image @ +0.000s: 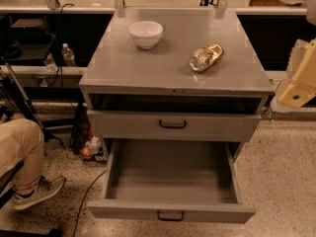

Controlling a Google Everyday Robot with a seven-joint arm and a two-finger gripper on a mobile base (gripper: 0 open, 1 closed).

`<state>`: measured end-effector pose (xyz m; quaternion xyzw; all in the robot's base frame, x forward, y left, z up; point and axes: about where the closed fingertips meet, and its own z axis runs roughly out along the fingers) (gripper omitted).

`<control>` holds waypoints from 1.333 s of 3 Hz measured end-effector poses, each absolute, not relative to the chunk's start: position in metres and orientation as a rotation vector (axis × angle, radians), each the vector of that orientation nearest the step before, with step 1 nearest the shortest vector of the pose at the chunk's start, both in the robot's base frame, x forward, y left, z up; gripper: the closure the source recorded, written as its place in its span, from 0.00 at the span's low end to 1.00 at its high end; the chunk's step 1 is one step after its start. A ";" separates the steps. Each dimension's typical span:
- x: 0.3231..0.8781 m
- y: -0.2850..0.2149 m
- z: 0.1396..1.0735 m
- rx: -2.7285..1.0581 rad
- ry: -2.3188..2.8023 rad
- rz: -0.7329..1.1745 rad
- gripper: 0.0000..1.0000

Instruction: Close middle drawer

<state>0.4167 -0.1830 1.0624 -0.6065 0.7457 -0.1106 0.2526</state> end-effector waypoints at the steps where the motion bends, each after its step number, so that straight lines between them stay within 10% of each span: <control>1: 0.417 -0.183 1.062 -1.649 2.027 -0.301 0.00; 4: 0.356 -0.171 0.953 -1.595 2.317 -0.167 0.00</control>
Offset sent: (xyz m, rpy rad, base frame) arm -0.0266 0.0028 -0.0367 0.0055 0.1001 -0.0931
